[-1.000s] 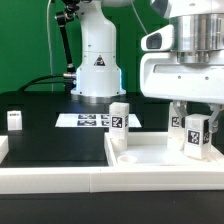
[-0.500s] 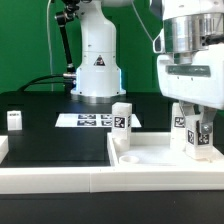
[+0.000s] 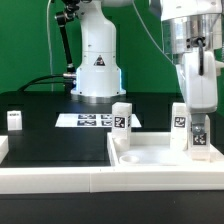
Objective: Assemble square table
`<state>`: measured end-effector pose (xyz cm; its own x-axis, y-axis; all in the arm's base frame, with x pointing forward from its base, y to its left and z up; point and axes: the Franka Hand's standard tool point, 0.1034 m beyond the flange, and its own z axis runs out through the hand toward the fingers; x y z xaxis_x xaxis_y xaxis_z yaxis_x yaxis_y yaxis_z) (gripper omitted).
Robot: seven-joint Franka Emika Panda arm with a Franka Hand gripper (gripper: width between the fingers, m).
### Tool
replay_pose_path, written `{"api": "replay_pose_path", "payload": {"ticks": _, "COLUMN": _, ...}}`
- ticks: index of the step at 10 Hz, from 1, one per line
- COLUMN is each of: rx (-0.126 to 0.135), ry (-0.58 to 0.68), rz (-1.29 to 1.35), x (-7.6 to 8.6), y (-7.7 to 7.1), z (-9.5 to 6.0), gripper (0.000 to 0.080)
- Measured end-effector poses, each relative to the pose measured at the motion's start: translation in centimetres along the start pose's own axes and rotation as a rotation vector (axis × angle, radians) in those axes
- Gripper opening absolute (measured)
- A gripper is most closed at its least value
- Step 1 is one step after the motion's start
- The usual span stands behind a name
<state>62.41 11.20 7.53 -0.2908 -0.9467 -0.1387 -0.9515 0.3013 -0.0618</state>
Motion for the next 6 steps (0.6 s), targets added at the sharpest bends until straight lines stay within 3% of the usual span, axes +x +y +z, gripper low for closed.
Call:
{"api": "replay_pose_path", "payload": {"ticks": 4, "rx": -0.002, "ry": -0.009, "rz": 0.087, "x": -0.01, "y": 0.00, "z": 0.05, "gripper": 0.0328}}
{"api": "replay_pose_path", "payload": {"ticks": 5, "rx": -0.002, "ry": -0.009, "rz": 0.085, "x": -0.01, "y": 0.01, "z": 0.08, "gripper": 0.0518}}
{"api": "replay_pose_path", "payload": {"ticks": 6, "rx": -0.002, "ry": -0.009, "rz": 0.039, "x": -0.02, "y": 0.02, "z": 0.09, "gripper": 0.0607}}
